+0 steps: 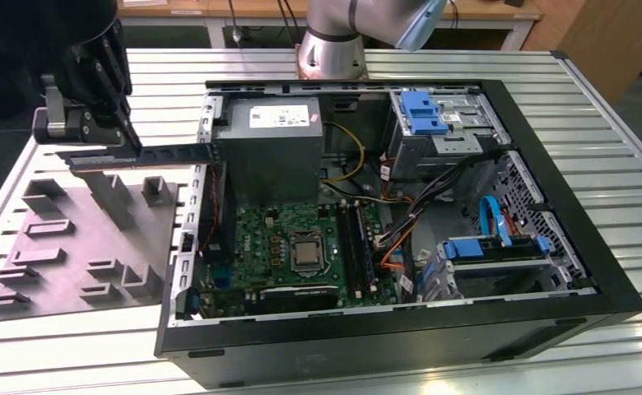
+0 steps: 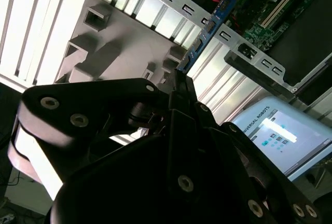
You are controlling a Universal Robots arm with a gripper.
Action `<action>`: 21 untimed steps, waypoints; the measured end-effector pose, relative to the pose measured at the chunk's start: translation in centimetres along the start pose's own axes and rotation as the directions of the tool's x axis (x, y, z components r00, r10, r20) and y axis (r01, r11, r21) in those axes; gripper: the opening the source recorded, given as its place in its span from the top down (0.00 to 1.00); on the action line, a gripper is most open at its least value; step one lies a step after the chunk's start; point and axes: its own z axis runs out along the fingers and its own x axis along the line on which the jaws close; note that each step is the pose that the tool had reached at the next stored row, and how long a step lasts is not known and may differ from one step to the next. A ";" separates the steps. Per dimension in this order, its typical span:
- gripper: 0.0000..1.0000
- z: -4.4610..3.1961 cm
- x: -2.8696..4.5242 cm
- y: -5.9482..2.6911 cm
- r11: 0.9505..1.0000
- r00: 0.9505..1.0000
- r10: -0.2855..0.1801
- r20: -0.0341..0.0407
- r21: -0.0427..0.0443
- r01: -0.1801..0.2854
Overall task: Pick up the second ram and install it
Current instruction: 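Pick up the second ram and move it above second insertion slot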
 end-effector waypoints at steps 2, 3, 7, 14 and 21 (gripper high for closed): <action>0.89 -0.01 0.01 -0.38 1.000 1.000 0.000 0.000 0.000 0.000; 0.89 -0.01 0.02 -0.56 1.000 1.000 0.000 0.000 0.000 0.000; 0.89 -0.02 0.04 -1.16 1.000 1.000 0.000 0.000 0.000 0.000; 0.89 -0.05 0.06 -2.11 1.000 1.000 0.000 0.000 0.000 0.000; 0.89 -0.08 0.11 -3.51 1.000 1.000 0.000 0.000 0.000 0.000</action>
